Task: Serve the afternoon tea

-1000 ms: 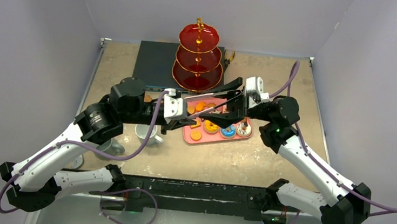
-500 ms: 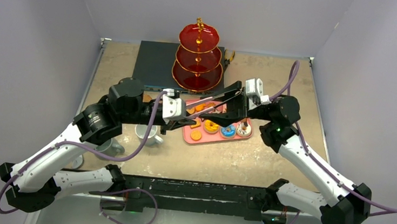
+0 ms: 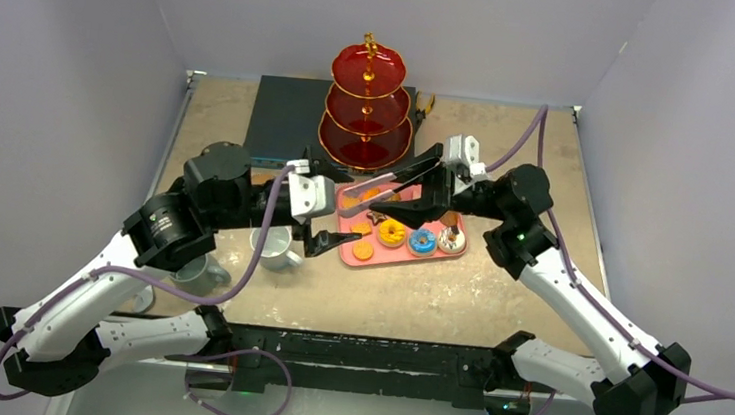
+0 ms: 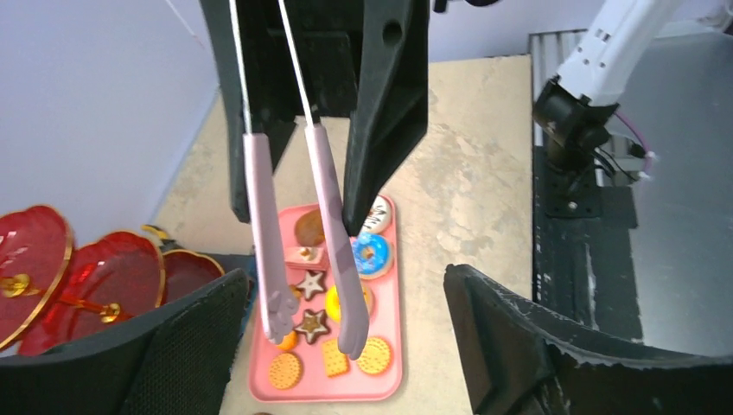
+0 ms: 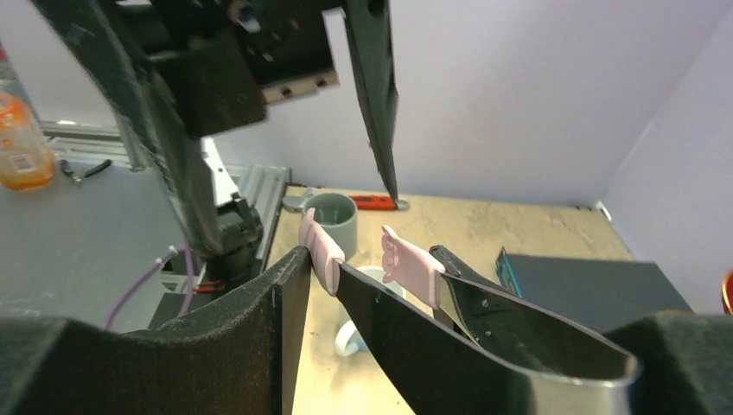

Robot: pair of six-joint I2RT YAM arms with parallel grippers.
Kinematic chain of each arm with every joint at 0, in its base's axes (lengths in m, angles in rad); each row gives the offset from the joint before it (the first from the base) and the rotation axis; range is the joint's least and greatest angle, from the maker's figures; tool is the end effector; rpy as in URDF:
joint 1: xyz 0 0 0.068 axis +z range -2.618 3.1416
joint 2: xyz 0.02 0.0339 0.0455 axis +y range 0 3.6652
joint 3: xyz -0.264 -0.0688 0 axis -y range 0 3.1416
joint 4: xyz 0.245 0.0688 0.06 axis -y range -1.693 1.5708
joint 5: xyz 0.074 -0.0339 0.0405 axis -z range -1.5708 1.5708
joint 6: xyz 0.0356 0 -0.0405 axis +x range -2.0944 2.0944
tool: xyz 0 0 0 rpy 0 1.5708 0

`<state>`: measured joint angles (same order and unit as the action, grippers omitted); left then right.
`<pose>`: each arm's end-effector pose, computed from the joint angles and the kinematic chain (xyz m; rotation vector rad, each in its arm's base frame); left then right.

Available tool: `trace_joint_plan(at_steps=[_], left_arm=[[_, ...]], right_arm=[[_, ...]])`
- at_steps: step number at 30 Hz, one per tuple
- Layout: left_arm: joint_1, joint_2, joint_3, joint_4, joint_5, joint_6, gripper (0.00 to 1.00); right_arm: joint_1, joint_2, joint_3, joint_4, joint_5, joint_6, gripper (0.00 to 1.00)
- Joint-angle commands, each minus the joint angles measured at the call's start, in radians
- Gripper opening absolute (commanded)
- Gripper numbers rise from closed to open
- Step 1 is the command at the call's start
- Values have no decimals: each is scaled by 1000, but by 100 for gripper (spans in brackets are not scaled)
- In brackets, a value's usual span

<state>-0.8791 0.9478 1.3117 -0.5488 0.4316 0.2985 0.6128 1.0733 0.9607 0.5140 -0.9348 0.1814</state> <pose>0.1021 -0.1467 0.4516 1.2568 1.2991 -0.7962 0.1731 0.1567 0.4148 -1.0997 0.9331 1.2039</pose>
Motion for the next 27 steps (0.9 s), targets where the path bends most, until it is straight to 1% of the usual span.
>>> trace_joint_plan(at_steps=[1, 7, 12, 13, 18, 22, 27], left_arm=[[-2, -3, 66, 36, -97, -3, 88], [-1, 26, 106, -44, -218, -29, 94], [1, 52, 48, -48, -473, -6, 96], [6, 63, 38, -50, -500, 1, 97], [72, 109, 39, -38, -476, -5, 97], [119, 163, 63, -37, -484, -18, 97], [132, 173, 57, -15, -492, -14, 97]], right_arm=[[-15, -24, 27, -114, 112, -82, 51], [-25, -59, -22, -205, 389, -143, 54], [-26, -55, -60, -302, 621, -178, 55], [-25, -49, -66, -319, 664, -178, 55], [-25, -31, -114, -351, 810, -175, 56], [-26, -26, -158, -327, 863, -161, 59], [-25, -3, -195, -318, 920, -167, 61]])
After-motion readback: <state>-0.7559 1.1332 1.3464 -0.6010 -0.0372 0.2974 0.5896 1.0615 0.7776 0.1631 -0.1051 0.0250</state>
